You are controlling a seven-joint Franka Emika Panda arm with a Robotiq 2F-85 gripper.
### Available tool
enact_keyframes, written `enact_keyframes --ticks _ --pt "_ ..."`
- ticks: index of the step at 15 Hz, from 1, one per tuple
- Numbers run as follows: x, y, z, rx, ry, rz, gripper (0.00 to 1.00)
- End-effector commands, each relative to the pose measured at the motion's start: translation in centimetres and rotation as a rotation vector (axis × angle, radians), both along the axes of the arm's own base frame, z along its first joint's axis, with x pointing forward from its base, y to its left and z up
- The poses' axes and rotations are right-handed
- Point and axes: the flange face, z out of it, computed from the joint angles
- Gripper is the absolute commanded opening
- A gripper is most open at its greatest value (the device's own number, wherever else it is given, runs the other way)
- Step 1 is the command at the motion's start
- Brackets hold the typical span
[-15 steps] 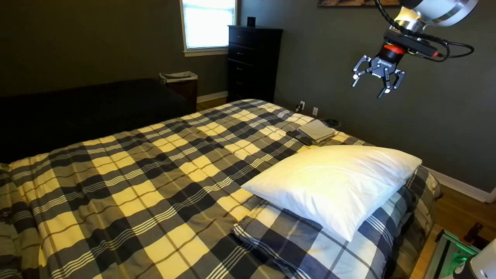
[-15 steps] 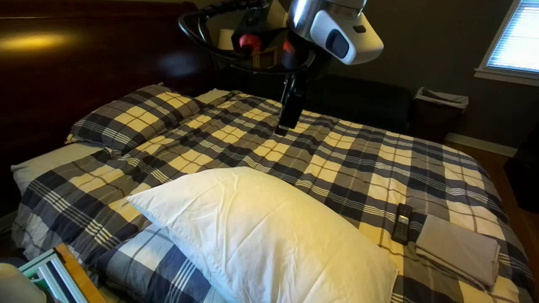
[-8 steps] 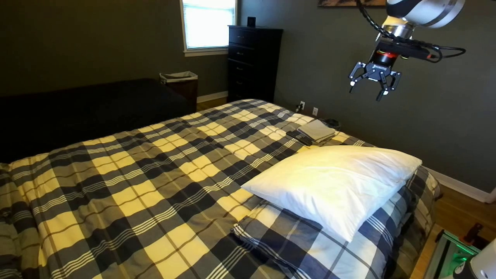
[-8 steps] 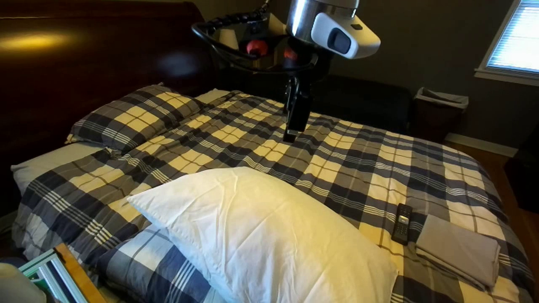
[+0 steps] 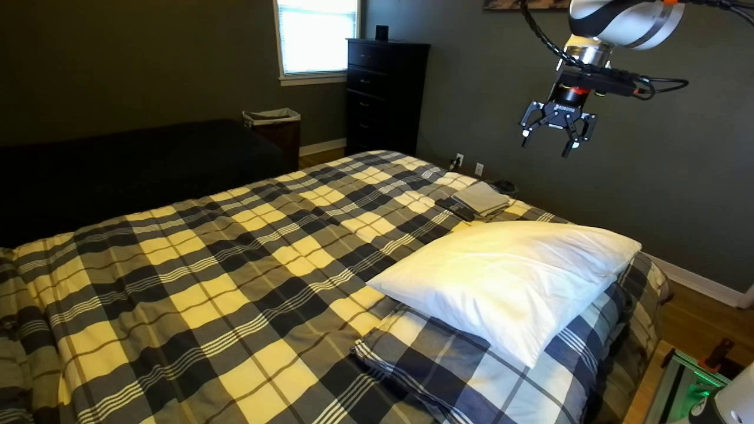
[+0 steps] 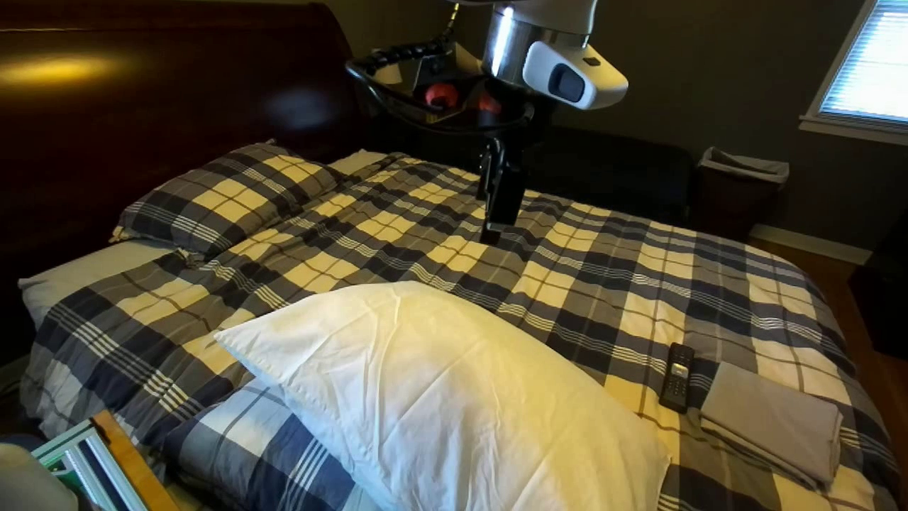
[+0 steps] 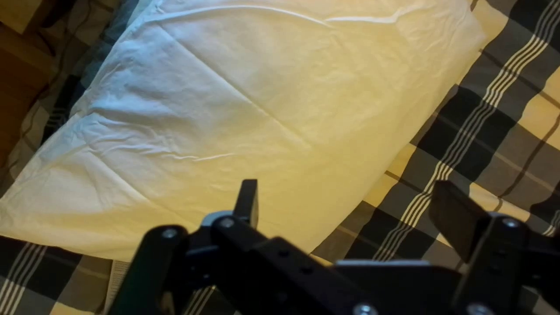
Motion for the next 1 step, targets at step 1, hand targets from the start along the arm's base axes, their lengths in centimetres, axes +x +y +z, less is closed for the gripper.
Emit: enact_keyframes --ticks 1 --pt "0.03 -0.05 0.09 0.0 0.0 0.0 1.0"
